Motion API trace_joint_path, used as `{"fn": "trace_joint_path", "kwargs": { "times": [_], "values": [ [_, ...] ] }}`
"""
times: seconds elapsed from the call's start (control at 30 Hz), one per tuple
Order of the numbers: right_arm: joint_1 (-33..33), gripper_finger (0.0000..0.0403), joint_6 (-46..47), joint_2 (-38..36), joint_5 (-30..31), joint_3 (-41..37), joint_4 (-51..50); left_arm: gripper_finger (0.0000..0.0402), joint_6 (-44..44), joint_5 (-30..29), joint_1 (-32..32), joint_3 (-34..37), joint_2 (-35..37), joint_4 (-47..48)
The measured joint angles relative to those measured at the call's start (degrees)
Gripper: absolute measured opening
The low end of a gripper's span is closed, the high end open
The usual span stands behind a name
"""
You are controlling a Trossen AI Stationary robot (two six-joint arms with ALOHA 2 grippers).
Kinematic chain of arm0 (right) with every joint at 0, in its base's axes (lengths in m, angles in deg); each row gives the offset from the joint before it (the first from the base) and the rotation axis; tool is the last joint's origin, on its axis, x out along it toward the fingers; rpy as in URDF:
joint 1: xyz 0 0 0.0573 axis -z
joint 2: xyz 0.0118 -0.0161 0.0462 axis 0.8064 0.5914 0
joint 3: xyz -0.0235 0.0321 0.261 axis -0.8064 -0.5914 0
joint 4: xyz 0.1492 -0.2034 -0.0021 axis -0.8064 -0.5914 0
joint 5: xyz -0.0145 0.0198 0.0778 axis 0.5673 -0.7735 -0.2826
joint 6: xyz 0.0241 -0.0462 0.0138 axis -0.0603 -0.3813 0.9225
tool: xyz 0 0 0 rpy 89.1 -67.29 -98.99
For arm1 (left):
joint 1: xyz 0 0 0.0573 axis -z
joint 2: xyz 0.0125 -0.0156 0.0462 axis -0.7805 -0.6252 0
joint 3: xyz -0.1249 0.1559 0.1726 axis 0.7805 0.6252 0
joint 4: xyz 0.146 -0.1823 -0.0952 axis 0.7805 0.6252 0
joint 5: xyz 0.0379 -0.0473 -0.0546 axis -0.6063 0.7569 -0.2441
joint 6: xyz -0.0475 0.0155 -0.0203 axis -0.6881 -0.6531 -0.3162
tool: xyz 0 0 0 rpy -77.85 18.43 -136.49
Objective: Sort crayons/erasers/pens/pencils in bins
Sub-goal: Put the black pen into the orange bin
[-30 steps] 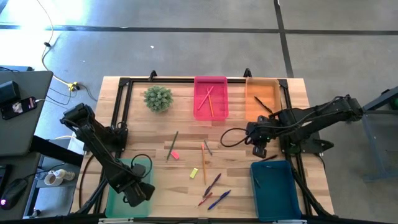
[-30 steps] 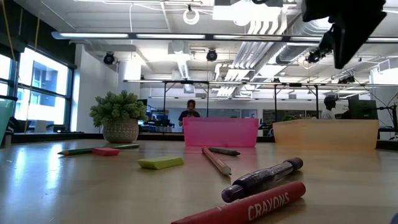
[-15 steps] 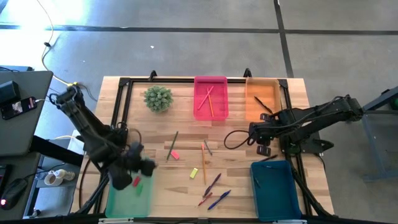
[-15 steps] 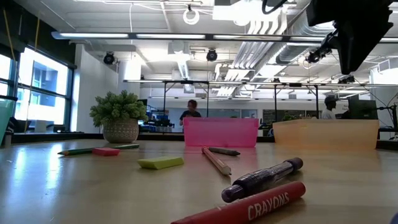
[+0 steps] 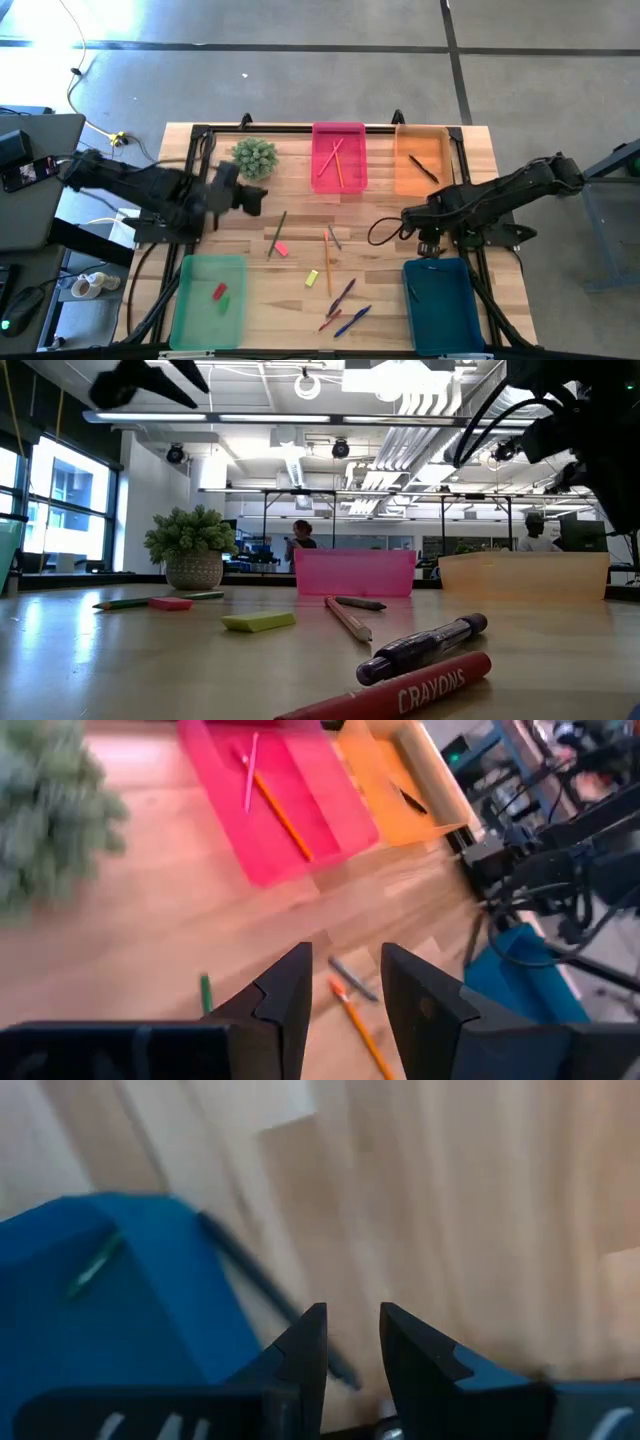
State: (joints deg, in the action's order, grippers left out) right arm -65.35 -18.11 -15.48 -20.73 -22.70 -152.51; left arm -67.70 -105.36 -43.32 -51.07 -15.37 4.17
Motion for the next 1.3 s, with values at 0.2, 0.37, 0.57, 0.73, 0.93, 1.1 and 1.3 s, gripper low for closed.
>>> {"fn": "trace_joint_path", "kwargs": {
  "times": [0.2,0.37,0.57,0.73,0.93,1.1,1.3],
  "values": [
    [3.8,0.0087,0.5,0.0,-7.5,-0.4,0.0,0.0098,23.2,16.2,-18.5,0.0,0.0,-12.9],
    [8.7,0.0087,0.4,0.0,-12.6,-0.4,-0.2,0.0091,35.4,27.4,-30.6,0.0,-1.5,-20.3],
    [12.4,0.0087,5.4,0.0,-17.3,-0.4,-0.3,0.0087,44.0,35.7,-40.4,0.0,-3.6,-21.6],
    [13.2,0.0087,11.5,0.1,-20.2,-0.4,-0.4,0.0085,49.9,40.2,-45.1,0.0,-6.3,-21.7],
    [13.3,0.0087,19.9,0.1,-27.3,-4.2,0.7,0.0085,55.1,39.7,-48.7,0.0,-8.6,-21.7],
    [14.3,0.0087,24.1,0.1,-32.7,-7.0,2.6,0.0085,57.2,39.7,-51.4,0.0,-9.2,-21.8],
    [17.8,0.0087,24.9,0.1,-35.9,-8.8,3.2,0.0085,57.2,39.3,-54.3,0.0,-9.3,-21.9]
  ]
}}
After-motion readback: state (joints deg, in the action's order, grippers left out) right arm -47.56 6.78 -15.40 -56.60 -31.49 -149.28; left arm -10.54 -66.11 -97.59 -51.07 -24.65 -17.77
